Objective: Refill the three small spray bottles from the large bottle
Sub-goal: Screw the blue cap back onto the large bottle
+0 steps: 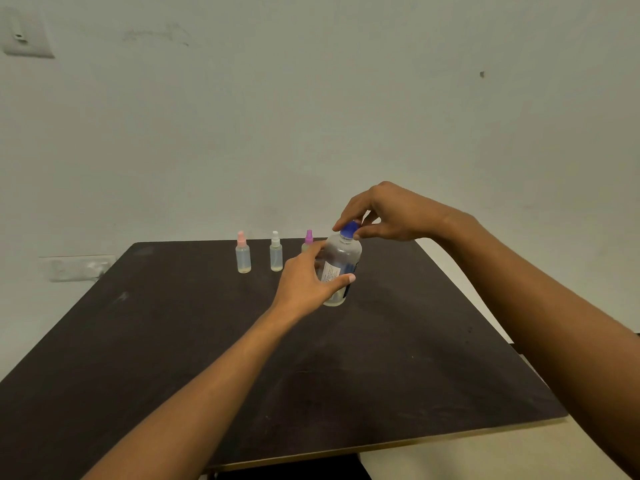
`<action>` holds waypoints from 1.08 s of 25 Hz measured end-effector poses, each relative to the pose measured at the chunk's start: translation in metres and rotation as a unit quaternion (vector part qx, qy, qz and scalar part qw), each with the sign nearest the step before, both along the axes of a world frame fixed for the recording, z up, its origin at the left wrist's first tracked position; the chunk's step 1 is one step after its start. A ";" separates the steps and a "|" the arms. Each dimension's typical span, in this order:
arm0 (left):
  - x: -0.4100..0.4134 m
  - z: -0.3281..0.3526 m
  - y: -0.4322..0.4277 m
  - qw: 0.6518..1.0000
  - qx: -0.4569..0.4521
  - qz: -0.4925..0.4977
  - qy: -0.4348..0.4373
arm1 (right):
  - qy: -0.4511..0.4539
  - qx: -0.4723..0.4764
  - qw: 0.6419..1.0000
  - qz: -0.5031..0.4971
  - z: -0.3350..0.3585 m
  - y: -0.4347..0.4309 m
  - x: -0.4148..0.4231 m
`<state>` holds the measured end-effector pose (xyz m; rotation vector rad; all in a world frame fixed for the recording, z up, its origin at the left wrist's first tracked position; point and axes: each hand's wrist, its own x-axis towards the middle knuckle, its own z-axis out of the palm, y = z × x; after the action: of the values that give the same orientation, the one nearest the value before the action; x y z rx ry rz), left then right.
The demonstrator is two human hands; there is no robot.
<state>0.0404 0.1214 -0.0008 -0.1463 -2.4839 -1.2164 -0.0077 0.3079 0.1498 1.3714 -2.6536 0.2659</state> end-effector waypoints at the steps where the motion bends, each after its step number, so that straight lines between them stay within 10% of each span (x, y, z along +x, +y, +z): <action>1: 0.001 -0.001 0.000 1.000 -0.002 0.002 0.002 | 0.010 0.017 1.000 0.001 0.001 -0.002 -0.001; 27: 0.005 0.004 -0.003 0.993 -0.070 0.020 0.090 | 0.012 0.050 0.997 -0.062 0.006 -0.012 -0.006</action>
<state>0.0457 0.1187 0.0031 -0.2304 -2.4012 -0.9664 -0.0134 0.2957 0.1554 1.2211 -2.7518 0.1021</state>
